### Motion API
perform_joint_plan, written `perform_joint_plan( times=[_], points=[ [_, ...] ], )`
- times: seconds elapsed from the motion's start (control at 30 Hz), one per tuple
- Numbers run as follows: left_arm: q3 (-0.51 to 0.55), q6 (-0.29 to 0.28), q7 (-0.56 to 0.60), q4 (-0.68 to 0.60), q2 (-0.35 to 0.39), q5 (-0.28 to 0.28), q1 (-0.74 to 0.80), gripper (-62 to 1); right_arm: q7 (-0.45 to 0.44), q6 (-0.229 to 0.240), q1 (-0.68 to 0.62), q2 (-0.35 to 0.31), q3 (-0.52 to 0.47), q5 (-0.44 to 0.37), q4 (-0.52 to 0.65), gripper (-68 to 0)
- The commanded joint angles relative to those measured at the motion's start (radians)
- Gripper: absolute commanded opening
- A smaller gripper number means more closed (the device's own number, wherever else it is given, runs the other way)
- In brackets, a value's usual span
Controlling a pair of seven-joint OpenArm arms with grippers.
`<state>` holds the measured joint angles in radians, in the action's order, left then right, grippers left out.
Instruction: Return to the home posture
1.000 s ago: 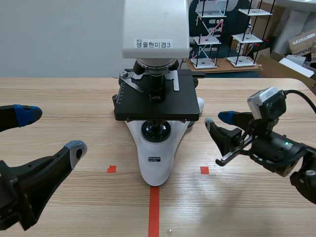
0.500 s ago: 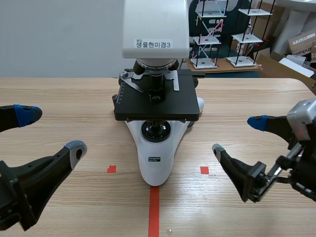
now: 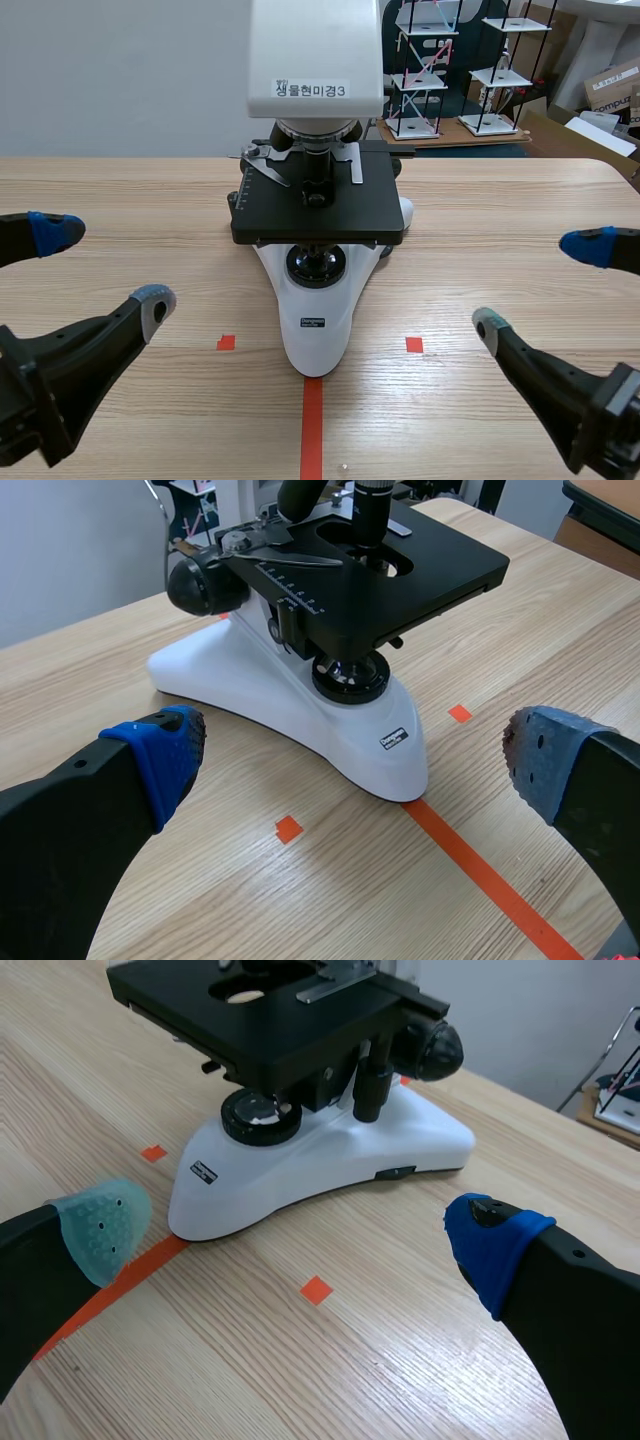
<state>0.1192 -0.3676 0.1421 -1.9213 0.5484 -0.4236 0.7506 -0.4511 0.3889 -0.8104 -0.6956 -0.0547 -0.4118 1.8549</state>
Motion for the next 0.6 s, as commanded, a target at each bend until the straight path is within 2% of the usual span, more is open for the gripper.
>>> perform_joint_plan(
  times=[0.0,0.57],
  points=[
    [0.005,-0.001,0.018,-0.008,-0.007,-0.006,0.0,1.4,-0.014,0.001,0.001,-0.014,-0.003,-0.013,0.011,-1.8],
    [0.005,-0.001,0.017,-0.008,-0.007,-0.006,0.0,1.4,-0.008,0.001,-0.007,-0.013,-0.005,-0.025,0.017,-1.8]
  ],
)
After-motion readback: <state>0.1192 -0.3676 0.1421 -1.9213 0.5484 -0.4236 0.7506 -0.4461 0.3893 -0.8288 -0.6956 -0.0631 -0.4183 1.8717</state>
